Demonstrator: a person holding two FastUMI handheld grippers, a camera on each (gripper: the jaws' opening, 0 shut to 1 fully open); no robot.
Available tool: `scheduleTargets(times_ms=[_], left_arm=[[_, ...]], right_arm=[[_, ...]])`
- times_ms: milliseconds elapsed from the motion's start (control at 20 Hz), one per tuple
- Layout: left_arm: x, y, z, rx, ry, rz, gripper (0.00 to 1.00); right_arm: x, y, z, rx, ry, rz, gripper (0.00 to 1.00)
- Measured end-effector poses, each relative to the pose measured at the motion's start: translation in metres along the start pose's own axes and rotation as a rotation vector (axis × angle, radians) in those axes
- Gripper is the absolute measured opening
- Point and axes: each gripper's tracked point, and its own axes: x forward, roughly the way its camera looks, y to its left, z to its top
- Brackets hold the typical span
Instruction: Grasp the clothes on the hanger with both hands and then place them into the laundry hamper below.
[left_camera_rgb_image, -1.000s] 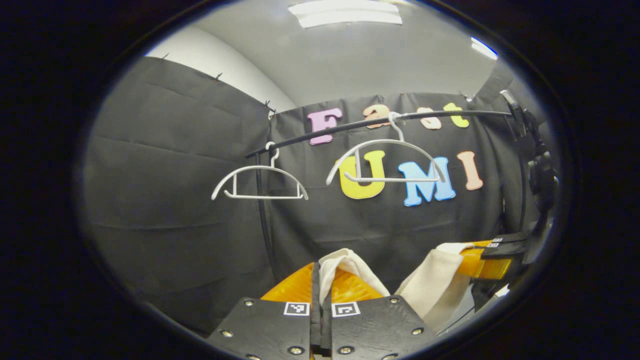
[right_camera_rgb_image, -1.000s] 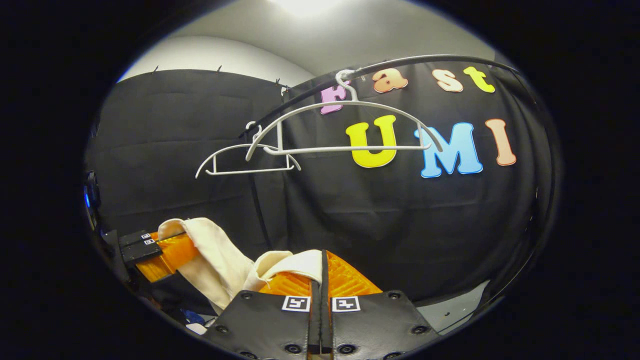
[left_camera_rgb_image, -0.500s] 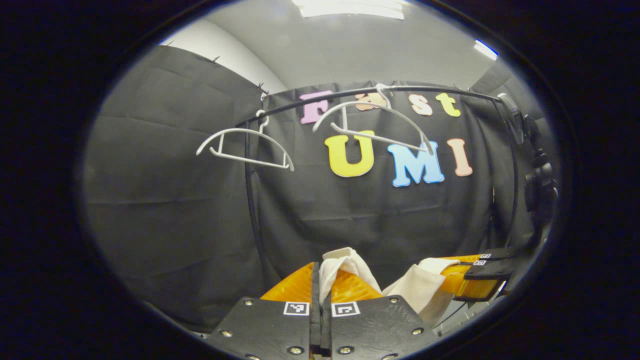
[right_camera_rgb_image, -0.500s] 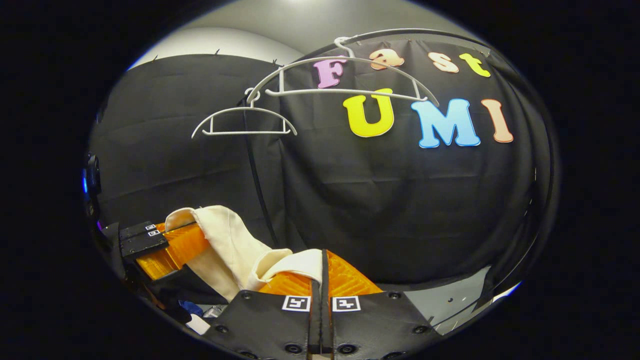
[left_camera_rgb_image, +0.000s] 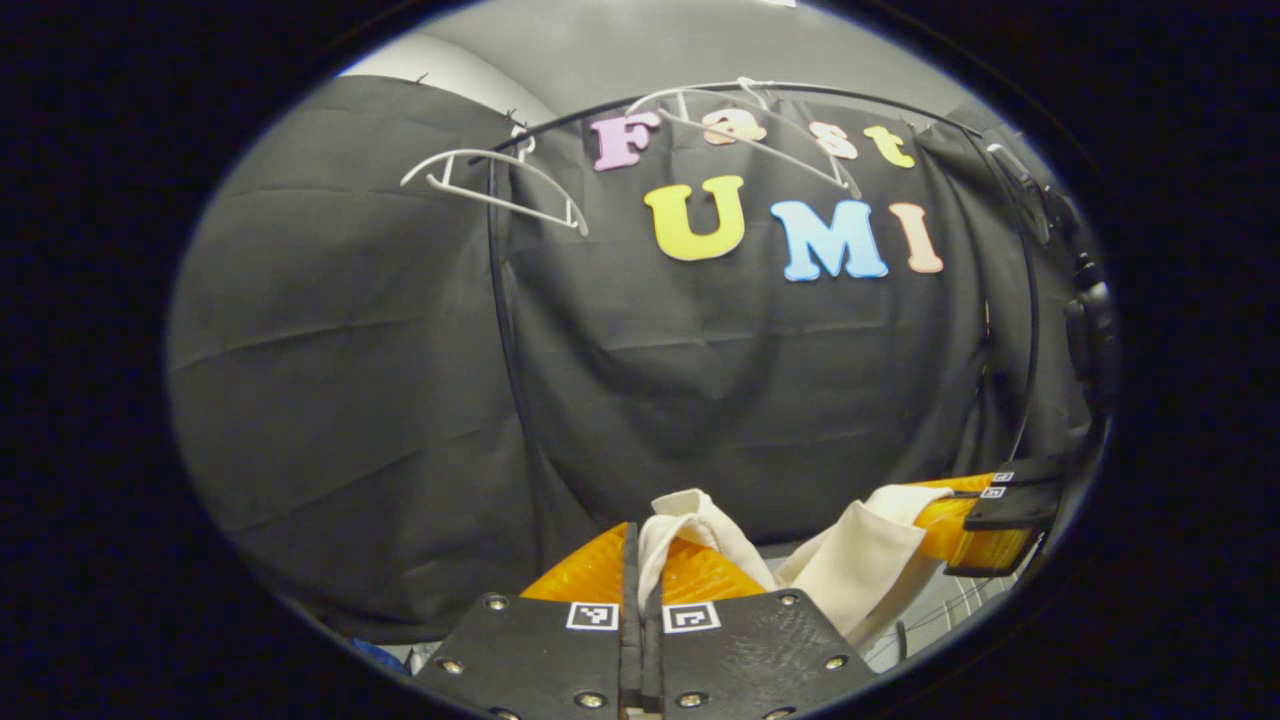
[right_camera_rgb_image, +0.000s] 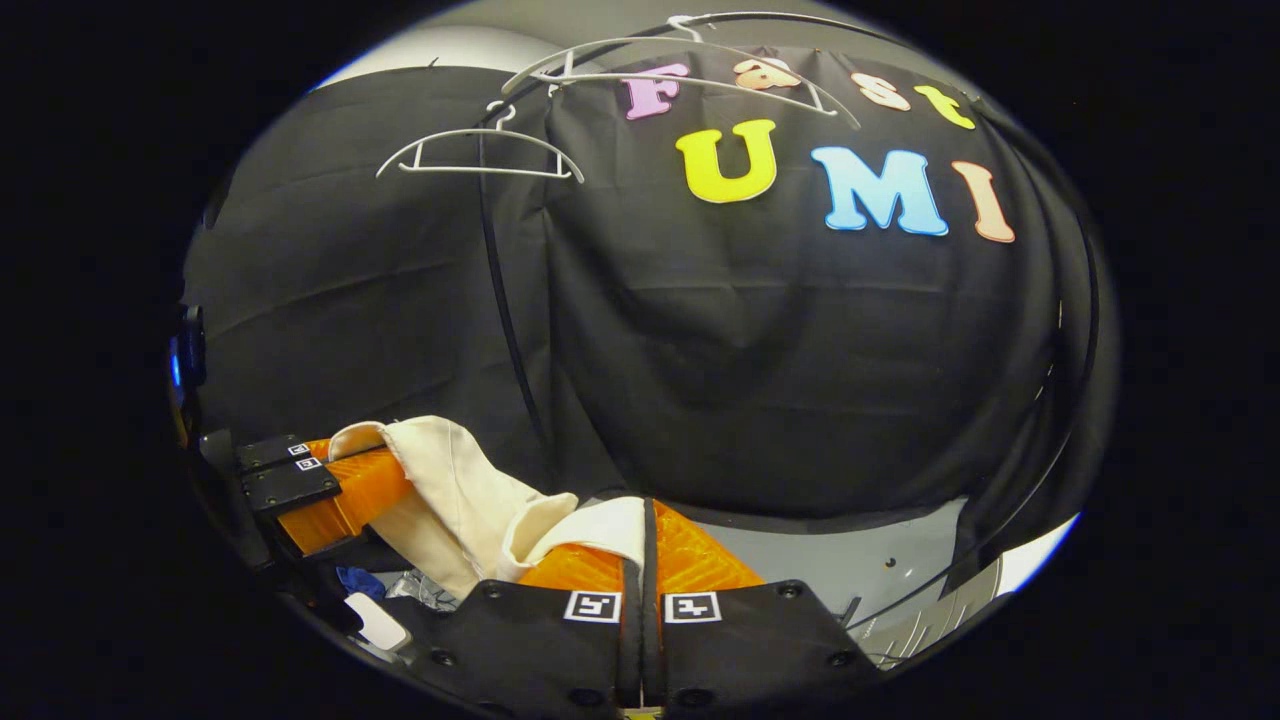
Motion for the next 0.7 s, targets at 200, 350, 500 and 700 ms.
scheduleTargets(times_ms=[200, 350, 500, 700], left_arm=[[0.001, 0.0, -0.049, 0.002, 0.094, 0.002, 0.01], [0.0, 0.006, -0.072, 0.013, 0.144, 0.015, 0.02], [-0.014, 0.007, -0.08, 0.009, 0.169, -0.005, 0.04], [-0.035, 0.013, -0.073, 0.048, 0.175, -0.003, 0.62]], right_arm=[[0.006, 0.001, -0.031, -0.017, 0.046, -0.011, 0.04], [0.008, 0.002, -0.042, -0.045, 0.084, -0.024, 0.07], [-0.001, 0.005, -0.057, -0.061, 0.129, -0.026, 0.05], [-0.012, 0.003, -0.072, -0.073, 0.204, -0.04, 0.36]])
